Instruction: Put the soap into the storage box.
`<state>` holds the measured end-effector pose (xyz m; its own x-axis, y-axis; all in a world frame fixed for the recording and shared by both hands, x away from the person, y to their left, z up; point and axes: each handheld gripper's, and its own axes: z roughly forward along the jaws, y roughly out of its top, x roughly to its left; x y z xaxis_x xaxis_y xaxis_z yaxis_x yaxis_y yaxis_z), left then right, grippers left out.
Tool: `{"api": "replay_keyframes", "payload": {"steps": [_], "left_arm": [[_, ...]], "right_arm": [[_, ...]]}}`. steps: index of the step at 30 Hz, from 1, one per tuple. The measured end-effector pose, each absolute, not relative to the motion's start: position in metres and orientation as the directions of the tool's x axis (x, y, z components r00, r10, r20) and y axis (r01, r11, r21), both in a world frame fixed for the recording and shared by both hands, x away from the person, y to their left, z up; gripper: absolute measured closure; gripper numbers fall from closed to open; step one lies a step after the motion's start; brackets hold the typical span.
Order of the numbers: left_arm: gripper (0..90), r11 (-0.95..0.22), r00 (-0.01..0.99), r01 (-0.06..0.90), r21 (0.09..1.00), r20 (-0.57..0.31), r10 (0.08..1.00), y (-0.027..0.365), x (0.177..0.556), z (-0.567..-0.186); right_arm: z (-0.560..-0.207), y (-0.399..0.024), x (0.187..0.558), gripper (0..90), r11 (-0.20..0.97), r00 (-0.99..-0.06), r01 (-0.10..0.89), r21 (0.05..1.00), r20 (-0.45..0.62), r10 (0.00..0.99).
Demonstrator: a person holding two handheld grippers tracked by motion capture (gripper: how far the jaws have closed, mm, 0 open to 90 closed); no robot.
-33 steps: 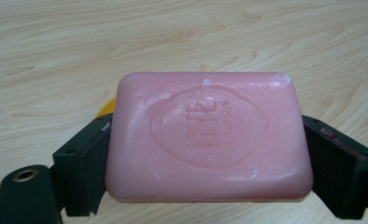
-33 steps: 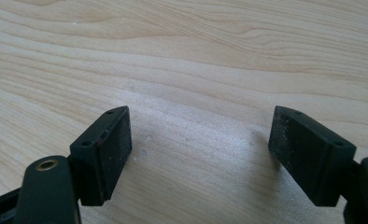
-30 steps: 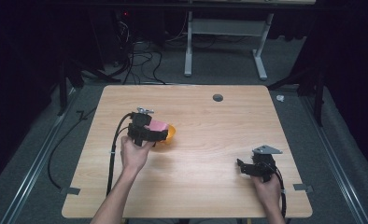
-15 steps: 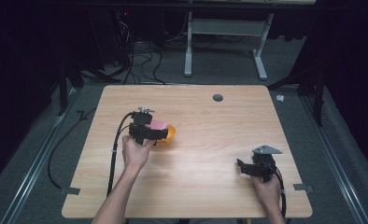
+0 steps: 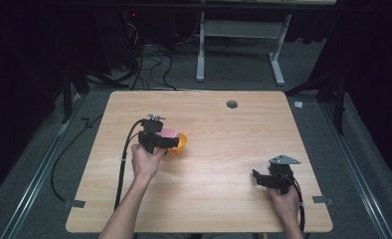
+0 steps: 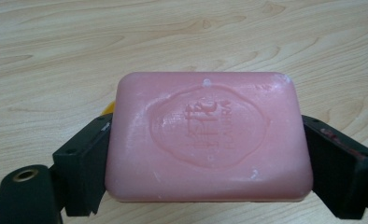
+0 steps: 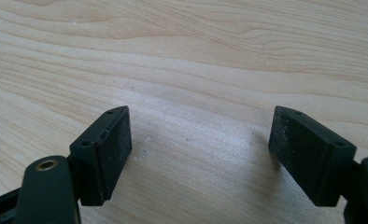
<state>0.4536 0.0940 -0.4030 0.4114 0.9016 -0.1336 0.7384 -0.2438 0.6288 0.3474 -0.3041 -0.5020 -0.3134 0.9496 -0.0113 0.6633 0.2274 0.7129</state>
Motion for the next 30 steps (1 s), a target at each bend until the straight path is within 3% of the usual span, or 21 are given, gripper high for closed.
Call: {"api": "replay_keyframes", "payload": {"steps": [30], "left_arm": [[13.6,-0.232,0.377,0.760,0.606,-0.121,0.918,0.087,0.468,-0.420]], "right_arm": [[-0.502,-0.304,0.347,21.9,0.226,-0.313,0.664,0.713,-0.010,0.950]]}}
